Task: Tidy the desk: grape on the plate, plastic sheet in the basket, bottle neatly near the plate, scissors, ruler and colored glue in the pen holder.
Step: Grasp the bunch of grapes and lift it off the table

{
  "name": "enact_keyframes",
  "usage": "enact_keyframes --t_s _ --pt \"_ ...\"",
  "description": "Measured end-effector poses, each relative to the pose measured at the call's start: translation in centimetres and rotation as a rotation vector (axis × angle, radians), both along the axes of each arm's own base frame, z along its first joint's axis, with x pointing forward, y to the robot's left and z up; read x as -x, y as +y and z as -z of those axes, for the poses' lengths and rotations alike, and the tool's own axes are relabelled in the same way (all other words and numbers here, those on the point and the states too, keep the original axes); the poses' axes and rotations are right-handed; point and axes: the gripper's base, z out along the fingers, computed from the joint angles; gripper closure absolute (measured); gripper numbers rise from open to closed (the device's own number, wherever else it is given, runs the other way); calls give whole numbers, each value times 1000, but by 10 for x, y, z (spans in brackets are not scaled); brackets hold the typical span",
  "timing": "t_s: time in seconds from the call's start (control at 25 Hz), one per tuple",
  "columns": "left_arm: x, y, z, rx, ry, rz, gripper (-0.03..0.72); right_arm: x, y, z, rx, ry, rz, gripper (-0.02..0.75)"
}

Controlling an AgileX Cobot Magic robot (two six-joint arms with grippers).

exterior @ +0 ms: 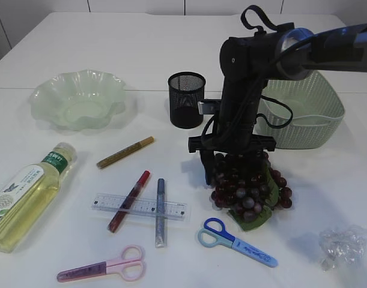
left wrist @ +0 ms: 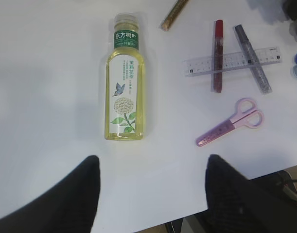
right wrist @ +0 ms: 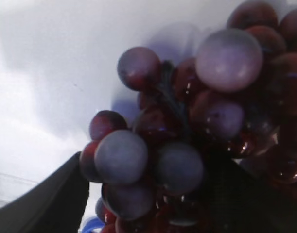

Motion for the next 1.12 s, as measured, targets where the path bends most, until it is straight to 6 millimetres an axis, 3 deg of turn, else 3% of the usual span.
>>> enact_keyframes --t_s 0.4,0.76,1.12 --pt "0 0 0 1 0 0 188 0 -1 1 12 -3 -5 215" --pt "0 -1 0 17 5 4 190 -1 1 6 11 15 -5 460" --pt "1 -2 0 18 7 5 193 -1 1 6 10 19 -6 556"
